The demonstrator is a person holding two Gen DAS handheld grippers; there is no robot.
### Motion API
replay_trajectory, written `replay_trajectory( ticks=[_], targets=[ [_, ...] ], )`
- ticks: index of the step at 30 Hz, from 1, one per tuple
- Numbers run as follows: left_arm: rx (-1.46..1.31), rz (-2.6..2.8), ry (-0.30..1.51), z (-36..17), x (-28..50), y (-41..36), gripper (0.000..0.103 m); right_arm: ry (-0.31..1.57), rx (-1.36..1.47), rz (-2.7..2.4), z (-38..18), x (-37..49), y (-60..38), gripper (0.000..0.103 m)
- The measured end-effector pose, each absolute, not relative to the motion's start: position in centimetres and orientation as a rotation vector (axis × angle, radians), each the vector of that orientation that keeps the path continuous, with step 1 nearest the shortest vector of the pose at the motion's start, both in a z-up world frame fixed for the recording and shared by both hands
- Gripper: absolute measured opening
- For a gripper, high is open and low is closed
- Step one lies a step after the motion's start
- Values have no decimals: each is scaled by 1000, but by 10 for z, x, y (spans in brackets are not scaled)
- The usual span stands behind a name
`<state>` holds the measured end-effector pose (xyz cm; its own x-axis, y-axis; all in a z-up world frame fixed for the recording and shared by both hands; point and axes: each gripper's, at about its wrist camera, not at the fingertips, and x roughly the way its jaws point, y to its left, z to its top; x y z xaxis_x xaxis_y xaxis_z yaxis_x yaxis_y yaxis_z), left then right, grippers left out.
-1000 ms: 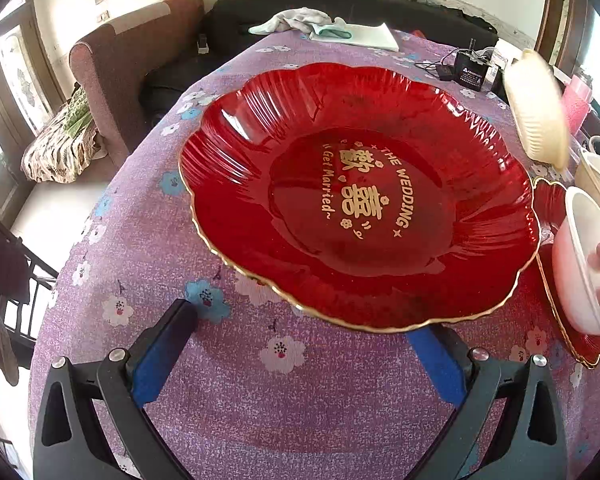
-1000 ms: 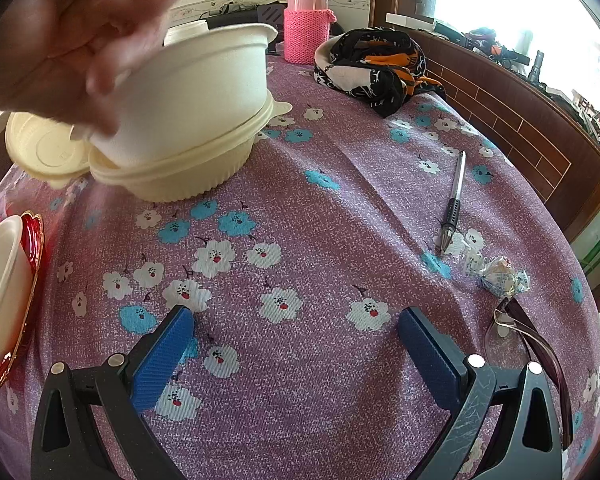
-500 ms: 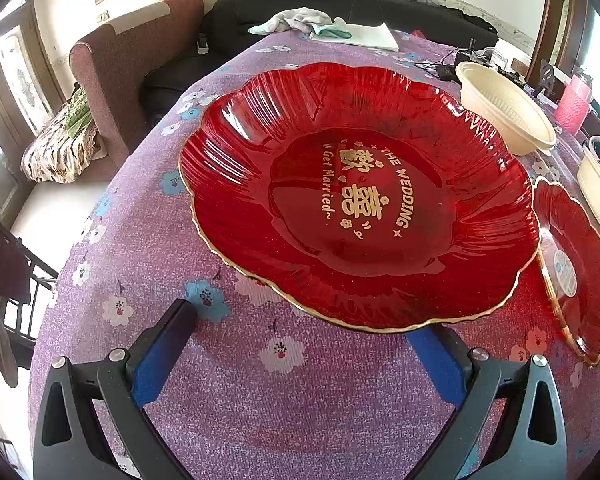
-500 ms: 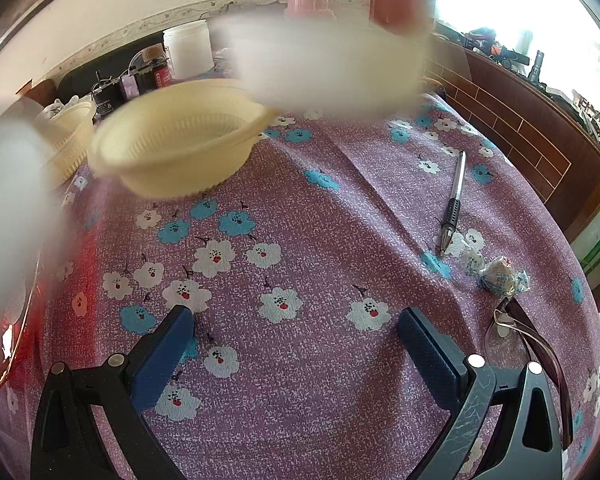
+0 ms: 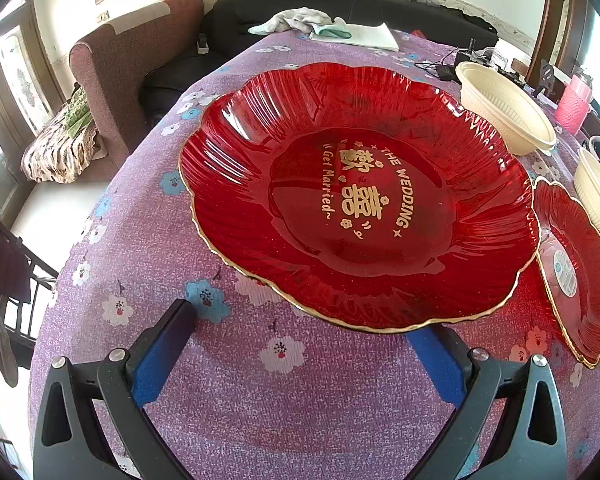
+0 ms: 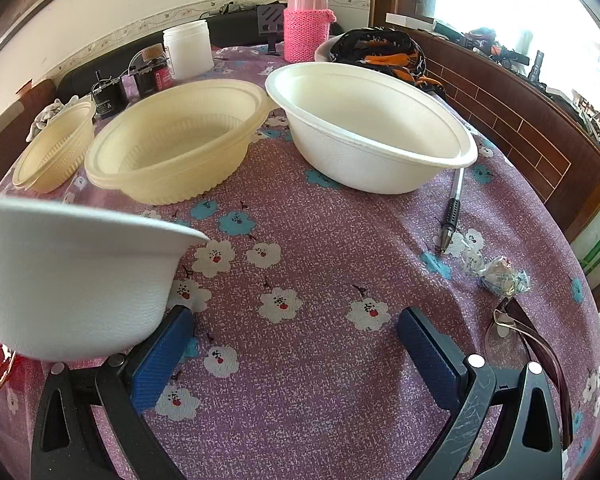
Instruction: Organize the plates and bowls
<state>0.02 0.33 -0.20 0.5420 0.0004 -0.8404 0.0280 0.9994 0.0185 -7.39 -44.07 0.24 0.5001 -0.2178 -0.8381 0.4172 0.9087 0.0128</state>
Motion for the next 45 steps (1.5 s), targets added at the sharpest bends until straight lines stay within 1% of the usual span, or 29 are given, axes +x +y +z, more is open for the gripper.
replay_trajectory(
  ticks=[45],
  targets=[
    [29, -11, 997, -2, -3, 2, 103, 974, 229, -388, 2, -74, -441, 102]
  ],
)
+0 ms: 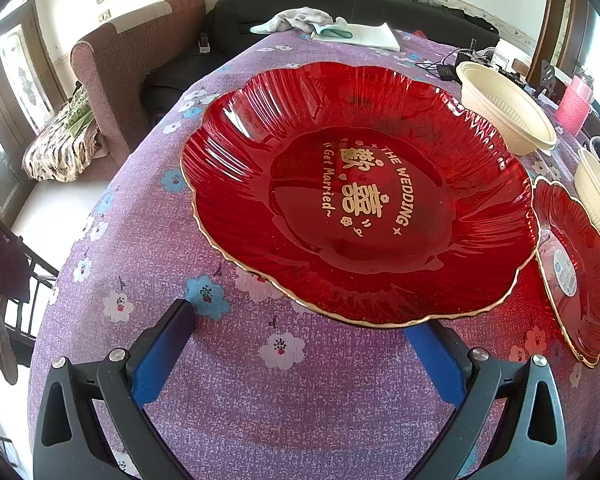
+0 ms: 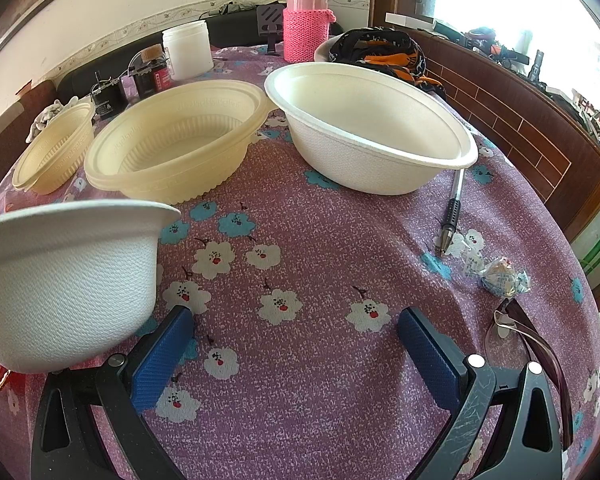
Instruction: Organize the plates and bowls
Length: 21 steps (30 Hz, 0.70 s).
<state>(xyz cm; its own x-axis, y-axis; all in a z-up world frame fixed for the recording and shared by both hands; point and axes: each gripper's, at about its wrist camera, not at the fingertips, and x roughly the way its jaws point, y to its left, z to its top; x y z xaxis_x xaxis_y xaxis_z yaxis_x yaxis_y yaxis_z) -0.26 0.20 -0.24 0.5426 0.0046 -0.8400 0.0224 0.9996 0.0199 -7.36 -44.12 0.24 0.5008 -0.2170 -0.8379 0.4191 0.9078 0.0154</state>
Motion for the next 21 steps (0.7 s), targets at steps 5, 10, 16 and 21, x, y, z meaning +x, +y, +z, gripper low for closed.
replay_trajectory(
  ticks=[5, 10, 16, 21],
  targets=[
    [29, -11, 997, -2, -3, 2, 103, 975, 229, -388, 2, -72, -441, 102],
    [29, -11, 995, -3, -5, 2, 103, 975, 229, -389, 2, -73, -441, 102],
    [29, -11, 995, -3, -8, 1, 103, 975, 229, -388, 2, -72, -442, 102],
    [28, -11, 995, -3, -7, 2, 103, 975, 229, -389, 2, -72, -442, 102]
  ],
)
